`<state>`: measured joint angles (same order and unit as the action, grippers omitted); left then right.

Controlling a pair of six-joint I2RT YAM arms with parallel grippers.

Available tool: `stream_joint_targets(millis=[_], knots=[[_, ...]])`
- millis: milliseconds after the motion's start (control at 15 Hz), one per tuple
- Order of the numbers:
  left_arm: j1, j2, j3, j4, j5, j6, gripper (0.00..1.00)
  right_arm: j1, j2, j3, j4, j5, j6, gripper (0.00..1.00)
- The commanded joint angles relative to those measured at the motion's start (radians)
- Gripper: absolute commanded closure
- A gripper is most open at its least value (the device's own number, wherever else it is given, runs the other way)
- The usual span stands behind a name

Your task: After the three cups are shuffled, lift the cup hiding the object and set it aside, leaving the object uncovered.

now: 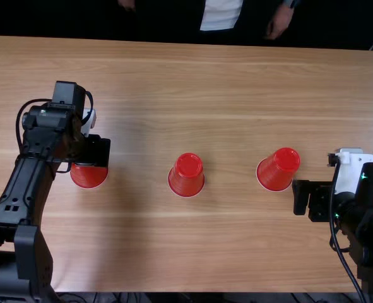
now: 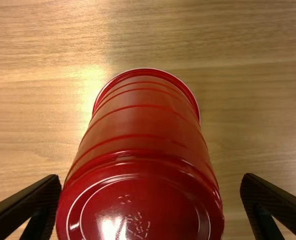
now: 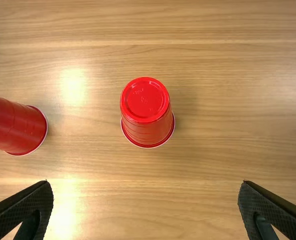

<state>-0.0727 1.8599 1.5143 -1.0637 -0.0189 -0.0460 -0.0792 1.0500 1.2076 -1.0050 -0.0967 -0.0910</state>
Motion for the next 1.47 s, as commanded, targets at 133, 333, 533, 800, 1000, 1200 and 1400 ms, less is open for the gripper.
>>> stream_joint_targets(millis=[133,333,533,800,1000,1200,1400], knots=[[-0.01,0.038,0.04,0.0,0.002,-0.006,0.59,-0.011,0.002,-0.011,0.001,-0.001,0.006,0.0],[-0.009,0.036,0.04,-0.009,0.002,-0.006,0.84,-0.011,0.001,-0.011,0.001,-0.001,0.008,0.0],[-0.007,-0.013,0.043,-0.02,0.002,-0.007,0.96,-0.011,-0.001,-0.02,0.001,-0.001,0.008,0.0],[-0.002,-0.137,0.146,-0.135,0.0,-0.033,0.96,-0.011,-0.008,-0.033,0.001,-0.001,0.01,0.0],[0.027,-0.166,0.244,-0.225,-0.033,-0.087,0.95,-0.011,-0.01,-0.031,0.001,-0.001,0.006,0.0],[0.131,-0.168,0.282,-0.228,-0.086,-0.12,0.95,-0.011,-0.015,-0.033,0.001,-0.003,0.008,0.0],[0.148,-0.157,0.264,-0.225,-0.176,-0.118,0.94,-0.011,-0.015,-0.037,0.001,-0.003,0.006,0.0]])
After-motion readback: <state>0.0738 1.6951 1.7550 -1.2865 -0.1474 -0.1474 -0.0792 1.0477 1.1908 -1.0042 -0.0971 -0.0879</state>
